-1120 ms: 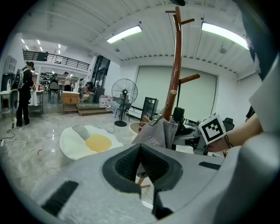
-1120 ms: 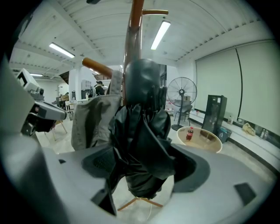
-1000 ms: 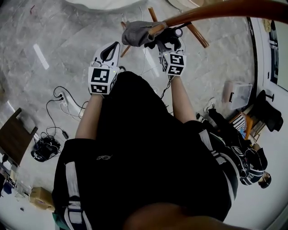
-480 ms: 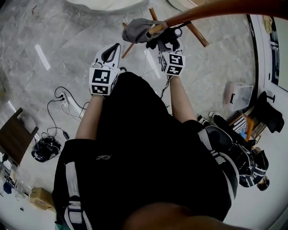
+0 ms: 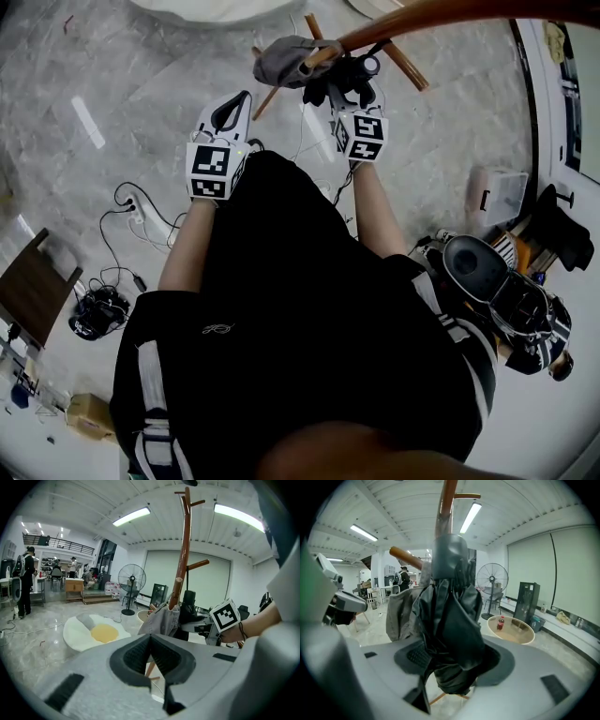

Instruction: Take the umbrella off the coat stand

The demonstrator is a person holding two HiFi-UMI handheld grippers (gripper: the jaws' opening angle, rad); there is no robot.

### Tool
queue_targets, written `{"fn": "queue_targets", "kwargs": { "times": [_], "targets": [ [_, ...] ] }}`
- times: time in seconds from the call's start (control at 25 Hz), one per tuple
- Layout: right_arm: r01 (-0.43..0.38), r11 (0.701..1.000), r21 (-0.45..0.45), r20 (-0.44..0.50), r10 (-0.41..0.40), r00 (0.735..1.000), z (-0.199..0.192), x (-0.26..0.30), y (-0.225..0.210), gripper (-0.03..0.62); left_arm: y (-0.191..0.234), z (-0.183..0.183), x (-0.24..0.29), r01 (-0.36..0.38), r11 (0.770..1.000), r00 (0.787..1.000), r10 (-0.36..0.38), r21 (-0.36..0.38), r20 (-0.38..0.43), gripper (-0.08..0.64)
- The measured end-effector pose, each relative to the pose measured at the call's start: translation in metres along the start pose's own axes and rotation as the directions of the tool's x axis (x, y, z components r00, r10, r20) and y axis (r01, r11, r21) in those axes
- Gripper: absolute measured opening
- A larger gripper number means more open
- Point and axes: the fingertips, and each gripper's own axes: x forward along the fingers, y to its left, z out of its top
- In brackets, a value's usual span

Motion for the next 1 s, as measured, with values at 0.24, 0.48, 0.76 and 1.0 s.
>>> {"fn": "queue_targets", "kwargs": {
  "times": [0.24, 0.48, 0.76, 1.0],
  "targets": [
    [-0.002, 1.000, -0.010, 0.009, 0.002, 1.000, 0.013, -0.015, 0.000, 0.255, -0.005, 0.003, 0.001, 0.012, 1.000, 1.000, -0.012, 0.002, 0.009, 0.000],
    [0.000, 1.000, -0.022, 0.000, 0.000, 1.000, 0.016, -0.027, 0.003, 0.252, -0.009, 0.005, 0.002, 0.027, 1.000, 0.999, -0.027, 0.010, 0.019, 0.000],
    [0.016, 1.000, -0.017, -0.013, -0.016, 1.000, 0.019, -0.030, 0.001, 0.250, -0.010, 0.005, 0.004, 0.037, 0.999, 0.999, -0.037, 0.017, 0.016, 0.000],
    [0.011, 0.999, -0.041, -0.021, -0.011, 1.000, 0.021, -0.034, 0.002, 0.249, -0.011, 0.009, 0.004, 0.042, 0.999, 0.999, -0.043, 0.026, 0.019, 0.000]
  ]
}}
